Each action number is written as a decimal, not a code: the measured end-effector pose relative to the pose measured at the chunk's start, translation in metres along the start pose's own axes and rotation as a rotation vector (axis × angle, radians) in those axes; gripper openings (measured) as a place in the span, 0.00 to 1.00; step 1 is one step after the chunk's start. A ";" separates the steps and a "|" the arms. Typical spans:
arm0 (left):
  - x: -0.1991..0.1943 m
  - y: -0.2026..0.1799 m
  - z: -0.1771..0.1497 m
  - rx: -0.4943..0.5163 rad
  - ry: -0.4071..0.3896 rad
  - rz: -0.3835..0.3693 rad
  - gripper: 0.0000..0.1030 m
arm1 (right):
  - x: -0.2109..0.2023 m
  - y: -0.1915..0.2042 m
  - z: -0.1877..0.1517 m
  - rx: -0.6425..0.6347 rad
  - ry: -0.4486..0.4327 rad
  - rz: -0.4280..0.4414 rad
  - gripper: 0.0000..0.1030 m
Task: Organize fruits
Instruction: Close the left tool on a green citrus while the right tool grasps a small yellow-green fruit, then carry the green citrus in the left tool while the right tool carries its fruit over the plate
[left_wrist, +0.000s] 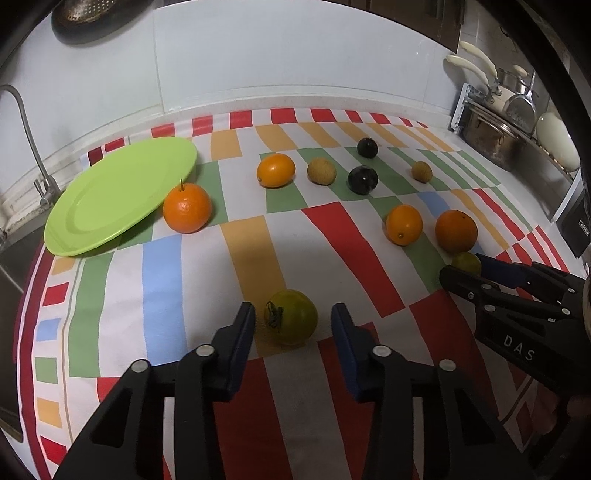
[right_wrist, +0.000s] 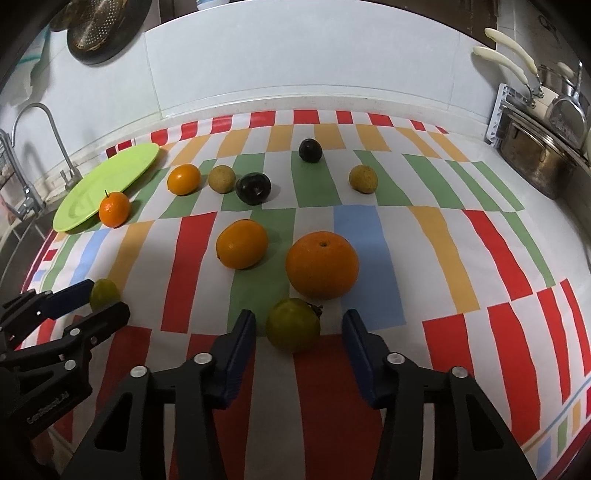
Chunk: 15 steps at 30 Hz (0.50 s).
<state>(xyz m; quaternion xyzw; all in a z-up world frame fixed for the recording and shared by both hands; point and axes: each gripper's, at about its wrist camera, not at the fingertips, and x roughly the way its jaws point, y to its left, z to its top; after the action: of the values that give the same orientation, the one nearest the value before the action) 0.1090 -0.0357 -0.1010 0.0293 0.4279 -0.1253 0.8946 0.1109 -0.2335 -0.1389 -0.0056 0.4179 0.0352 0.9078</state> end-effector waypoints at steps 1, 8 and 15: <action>0.000 0.000 0.000 0.000 0.001 -0.002 0.34 | 0.000 0.001 0.000 -0.002 0.000 0.002 0.39; -0.002 -0.001 0.000 0.002 -0.011 -0.014 0.28 | -0.003 0.004 -0.003 -0.012 0.000 0.017 0.28; -0.016 -0.003 0.001 0.004 -0.047 -0.021 0.28 | -0.014 0.007 -0.007 -0.017 -0.022 0.031 0.28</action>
<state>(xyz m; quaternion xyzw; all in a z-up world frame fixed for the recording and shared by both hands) 0.0987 -0.0358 -0.0877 0.0237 0.4069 -0.1359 0.9030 0.0959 -0.2278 -0.1322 -0.0066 0.4077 0.0528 0.9115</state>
